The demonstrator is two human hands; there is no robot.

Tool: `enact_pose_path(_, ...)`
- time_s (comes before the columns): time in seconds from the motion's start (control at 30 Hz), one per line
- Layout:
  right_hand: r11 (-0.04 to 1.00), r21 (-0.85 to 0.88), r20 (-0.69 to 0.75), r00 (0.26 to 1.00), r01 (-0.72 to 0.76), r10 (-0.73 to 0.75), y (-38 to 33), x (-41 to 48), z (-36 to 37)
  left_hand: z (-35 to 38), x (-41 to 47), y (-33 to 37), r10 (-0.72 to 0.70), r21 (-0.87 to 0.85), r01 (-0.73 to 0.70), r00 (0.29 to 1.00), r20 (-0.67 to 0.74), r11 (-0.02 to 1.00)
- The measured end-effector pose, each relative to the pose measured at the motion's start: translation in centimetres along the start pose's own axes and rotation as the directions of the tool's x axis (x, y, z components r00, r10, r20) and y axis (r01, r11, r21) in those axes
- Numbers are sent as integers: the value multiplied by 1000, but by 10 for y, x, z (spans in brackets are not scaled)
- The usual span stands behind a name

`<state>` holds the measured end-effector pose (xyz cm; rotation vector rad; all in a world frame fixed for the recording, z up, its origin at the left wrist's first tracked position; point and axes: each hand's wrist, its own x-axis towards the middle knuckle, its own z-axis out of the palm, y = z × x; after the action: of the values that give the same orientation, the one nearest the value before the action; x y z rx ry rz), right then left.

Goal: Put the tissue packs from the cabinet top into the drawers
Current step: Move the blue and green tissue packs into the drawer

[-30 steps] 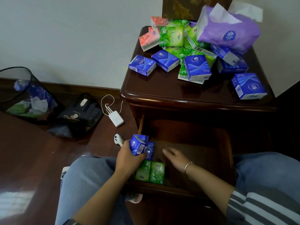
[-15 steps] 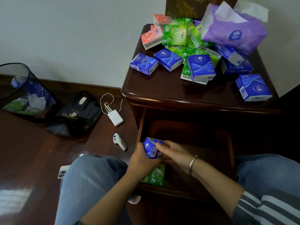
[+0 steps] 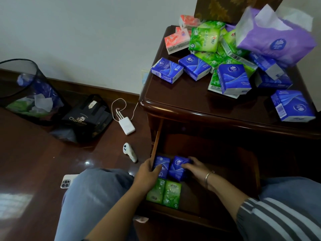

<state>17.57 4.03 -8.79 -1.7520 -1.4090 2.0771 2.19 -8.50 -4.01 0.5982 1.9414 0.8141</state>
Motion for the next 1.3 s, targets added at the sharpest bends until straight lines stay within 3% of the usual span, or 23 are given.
enact_pose_path(0.13,929,-361,-73,991,80,-114,8,15,8,0,3,-2,2,-41,-1,1000,17,999)
enact_pose_path(0.2,929,-361,-96,988,82,-124,10,18,7,-1,4,-1,-18,-49,19,1000,20,999)
enact_pose_path(0.47,958,-288,33,999,5,5,10,5,10,-3,5,1,-39,-40,41,997,63,998)
enact_pose_path(0.57,914,-406,16,999,-27,37,2,-19,1,-6,0,0,-34,-17,35,996,79,999)
enact_pose_path(0.77,828,-541,139,987,149,-86,-28,-101,-38,-16,-17,25,104,248,-94,994,-28,964)
enact_pose_path(0.87,847,-447,209,955,286,-212,-51,-155,-80,-26,-24,55,171,374,-189,982,83,908)
enact_pose_path(0.93,833,-374,198,912,408,-358,-69,-188,-112,-43,-34,80,186,440,-257,962,198,861)
enact_pose_path(1.03,708,-374,-35,754,599,-656,-105,-213,-154,-75,-47,123,273,421,-338,939,208,841)
enact_pose_path(1.13,586,-510,-226,559,630,-798,-148,-208,-164,-93,-48,161,386,277,-382,921,43,881)
enact_pose_path(1.2,461,-663,-235,421,590,-876,-176,-195,-149,-92,-42,183,456,243,-417,880,-134,876)
enact_pose_path(1.23,389,-753,-198,380,530,-903,-188,-188,-136,-88,-38,193,481,247,-428,848,-222,869)
enact_pose_path(1.3,313,-879,-163,390,359,-906,-209,-173,-107,-83,-27,209,495,247,-431,788,-367,868)
